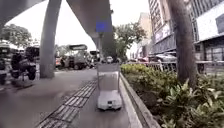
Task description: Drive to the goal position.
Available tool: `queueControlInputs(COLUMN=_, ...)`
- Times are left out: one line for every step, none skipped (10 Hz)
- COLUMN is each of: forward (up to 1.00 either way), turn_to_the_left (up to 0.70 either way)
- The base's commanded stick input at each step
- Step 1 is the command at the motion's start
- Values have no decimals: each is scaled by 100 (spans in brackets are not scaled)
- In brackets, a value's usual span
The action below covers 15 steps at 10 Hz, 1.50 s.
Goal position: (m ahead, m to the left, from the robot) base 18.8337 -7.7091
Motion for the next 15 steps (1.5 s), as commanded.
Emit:
queueControlInputs(forward=69, turn_to_the_left=1)
queueControlInputs(forward=69, turn_to_the_left=1)
queueControlInputs(forward=69, turn_to_the_left=1)
queueControlInputs(forward=69, turn_to_the_left=1)
queueControlInputs(forward=69, turn_to_the_left=1)
queueControlInputs(forward=69, turn_to_the_left=3)
queueControlInputs(forward=69, turn_to_the_left=12)
queueControlInputs(forward=69, turn_to_the_left=8)
queueControlInputs(forward=69, turn_to_the_left=1)
queueControlInputs(forward=69, turn_to_the_left=1)
queueControlInputs(forward=69, turn_to_the_left=1)
queueControlInputs(forward=69, turn_to_the_left=1)
queueControlInputs(forward=69, turn_to_the_left=1)
queueControlInputs(forward=69, turn_to_the_left=1)
queueControlInputs(forward=69, turn_to_the_left=1)
